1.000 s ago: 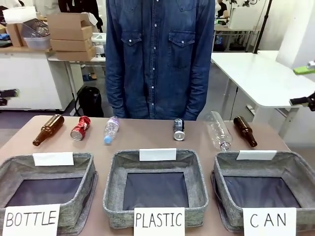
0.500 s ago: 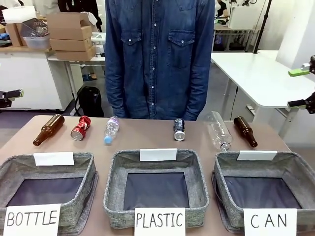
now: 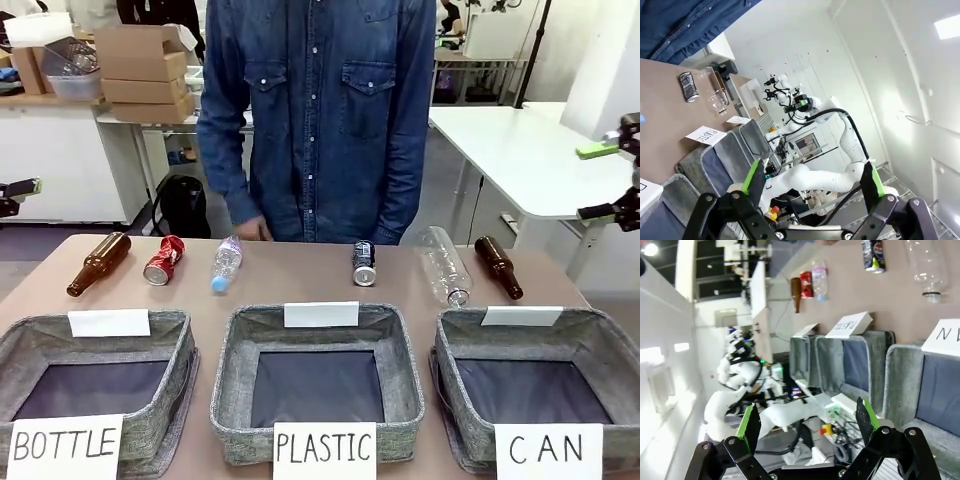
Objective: Sort the can waste into the basket.
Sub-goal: Pick up the can waste from the table and place it in the right Fabric basket.
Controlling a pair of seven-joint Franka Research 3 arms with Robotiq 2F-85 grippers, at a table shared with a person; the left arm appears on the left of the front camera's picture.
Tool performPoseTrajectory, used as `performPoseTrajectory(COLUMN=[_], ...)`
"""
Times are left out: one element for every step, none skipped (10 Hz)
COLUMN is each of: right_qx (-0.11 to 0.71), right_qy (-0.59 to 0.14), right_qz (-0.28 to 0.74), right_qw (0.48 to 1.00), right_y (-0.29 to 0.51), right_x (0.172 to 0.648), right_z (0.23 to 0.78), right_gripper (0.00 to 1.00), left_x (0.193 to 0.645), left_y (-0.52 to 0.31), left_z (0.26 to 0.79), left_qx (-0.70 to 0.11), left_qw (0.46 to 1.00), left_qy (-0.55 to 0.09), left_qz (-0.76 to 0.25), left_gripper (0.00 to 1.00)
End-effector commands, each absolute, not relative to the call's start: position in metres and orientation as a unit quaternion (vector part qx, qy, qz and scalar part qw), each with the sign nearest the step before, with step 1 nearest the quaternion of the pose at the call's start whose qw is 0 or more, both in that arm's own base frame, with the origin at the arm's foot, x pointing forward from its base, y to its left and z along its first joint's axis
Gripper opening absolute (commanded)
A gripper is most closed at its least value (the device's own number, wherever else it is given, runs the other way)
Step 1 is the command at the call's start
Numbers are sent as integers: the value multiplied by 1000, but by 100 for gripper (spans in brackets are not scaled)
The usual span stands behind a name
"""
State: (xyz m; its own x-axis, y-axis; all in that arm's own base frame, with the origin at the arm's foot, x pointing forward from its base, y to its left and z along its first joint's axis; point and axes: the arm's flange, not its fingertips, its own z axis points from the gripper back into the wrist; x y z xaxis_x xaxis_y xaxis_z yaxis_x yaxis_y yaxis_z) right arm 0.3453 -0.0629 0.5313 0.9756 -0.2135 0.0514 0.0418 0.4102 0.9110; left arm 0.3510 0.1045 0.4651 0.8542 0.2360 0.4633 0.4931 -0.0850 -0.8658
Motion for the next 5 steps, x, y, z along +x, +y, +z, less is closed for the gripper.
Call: performPoseTrajectory(right_qx=[463, 435, 397, 344, 300], right_qy=[-62, -59, -43, -39, -49], right_qz=[-73, -77, -57, -53, -52], right_qw=[881, 895, 915, 937, 951], right_y=[-5, 27, 66, 108, 133], right_x=[386, 401, 413, 426, 436], right_z=[549, 551, 547, 532, 516], right_gripper=[100, 100, 100, 100, 100], left_x=[353, 353, 353, 353, 353], left_y=[105, 105, 105, 105, 105], left_z=[467, 467, 467, 467, 467], left_qx=[-734, -734, -734, -734, -734], left_qw=[617, 617, 617, 617, 617], left_qy=[-261, -261, -261, -261, -261], left_qz=[-109, -109, -109, -109, -109], left_gripper=[100, 100, 100, 100, 100])
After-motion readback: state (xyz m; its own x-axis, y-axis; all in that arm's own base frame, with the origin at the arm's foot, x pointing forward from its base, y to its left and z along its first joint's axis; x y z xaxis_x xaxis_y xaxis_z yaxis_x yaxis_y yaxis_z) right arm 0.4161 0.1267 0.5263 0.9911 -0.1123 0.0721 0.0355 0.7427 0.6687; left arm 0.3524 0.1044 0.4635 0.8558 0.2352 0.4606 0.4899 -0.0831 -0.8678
